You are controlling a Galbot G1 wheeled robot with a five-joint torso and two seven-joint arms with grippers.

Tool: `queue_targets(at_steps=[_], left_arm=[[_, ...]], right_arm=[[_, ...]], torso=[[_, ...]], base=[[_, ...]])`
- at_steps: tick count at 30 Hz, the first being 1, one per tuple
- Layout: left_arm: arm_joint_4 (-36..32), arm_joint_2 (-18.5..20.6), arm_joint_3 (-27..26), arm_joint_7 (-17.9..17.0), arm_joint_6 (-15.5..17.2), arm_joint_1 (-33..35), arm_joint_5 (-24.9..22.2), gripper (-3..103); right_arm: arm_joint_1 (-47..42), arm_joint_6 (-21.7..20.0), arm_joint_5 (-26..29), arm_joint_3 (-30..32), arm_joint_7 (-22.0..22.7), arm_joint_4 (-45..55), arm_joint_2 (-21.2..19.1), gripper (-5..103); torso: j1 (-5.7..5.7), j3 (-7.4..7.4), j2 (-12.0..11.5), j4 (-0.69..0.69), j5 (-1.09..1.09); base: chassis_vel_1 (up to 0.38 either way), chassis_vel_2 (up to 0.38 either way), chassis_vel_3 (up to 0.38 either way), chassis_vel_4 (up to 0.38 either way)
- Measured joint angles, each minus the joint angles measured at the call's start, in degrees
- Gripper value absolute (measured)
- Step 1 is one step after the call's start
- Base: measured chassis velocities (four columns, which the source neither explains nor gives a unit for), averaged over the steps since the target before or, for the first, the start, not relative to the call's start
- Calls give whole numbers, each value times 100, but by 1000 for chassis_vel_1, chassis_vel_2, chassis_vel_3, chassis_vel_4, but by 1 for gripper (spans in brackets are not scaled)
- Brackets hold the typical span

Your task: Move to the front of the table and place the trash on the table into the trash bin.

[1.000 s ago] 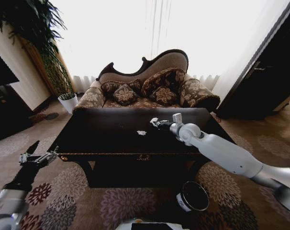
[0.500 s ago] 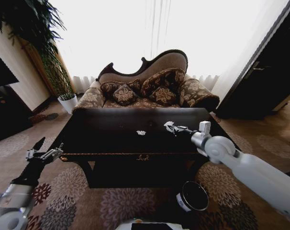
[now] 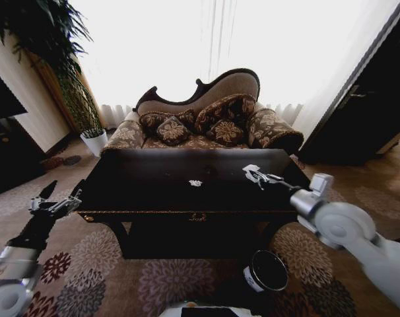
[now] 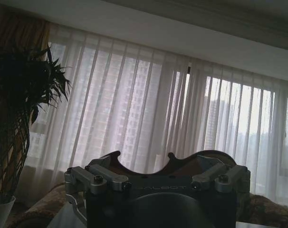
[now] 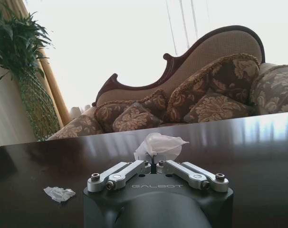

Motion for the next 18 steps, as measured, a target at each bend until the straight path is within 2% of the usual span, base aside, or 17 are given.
queue_targets(at_steps=[3, 4, 7, 8, 12, 14, 17, 18], left_arm=[[32, -19, 125, 2, 0, -68, 42, 100], [32, -19, 125, 2, 0, -68, 42, 100], [71, -9, 196, 2, 0, -108, 63, 100], [71, -9, 196, 2, 0, -108, 63, 100], [121, 37, 210, 3, 0, -161, 54, 100], [137, 37, 217, 3, 0, -178, 51, 100], [199, 9, 259, 10, -2, -220, 50, 100], [199, 9, 259, 10, -2, -220, 50, 100]], right_arm=[[-671, 159, -505, 499, -274, 212, 668, 1], [-671, 159, -505, 499, -274, 212, 668, 1], [-1232, 437, -1070, 752, -572, 349, 1302, 1], [-1232, 437, -1070, 752, -572, 349, 1302, 1], [-1526, 718, -1528, 897, -759, 531, 1827, 1], [-1578, 766, -1602, 903, -785, 602, 1942, 1], [-1758, 1084, -2023, 754, -932, 698, 2392, 1], [-1758, 1084, -2023, 754, -932, 698, 2392, 1]], torso=[[0, 0, 0, 0, -2], [0, 0, 0, 0, -2], [0, 0, 0, -1, -1], [0, 0, 0, -1, -1], [0, 0, 0, 1, -1], [0, 0, 0, 1, -1], [1, 0, 0, 1, -3], [1, 0, 0, 1, -3]], base=[[0, 0, 0, 0], [0, 0, 0, 0], [0, 0, 0, 0], [0, 0, 0, 0], [0, 0, 0, 0], [0, 0, 0, 0], [0, 0, 0, 0], [0, 0, 0, 0]])
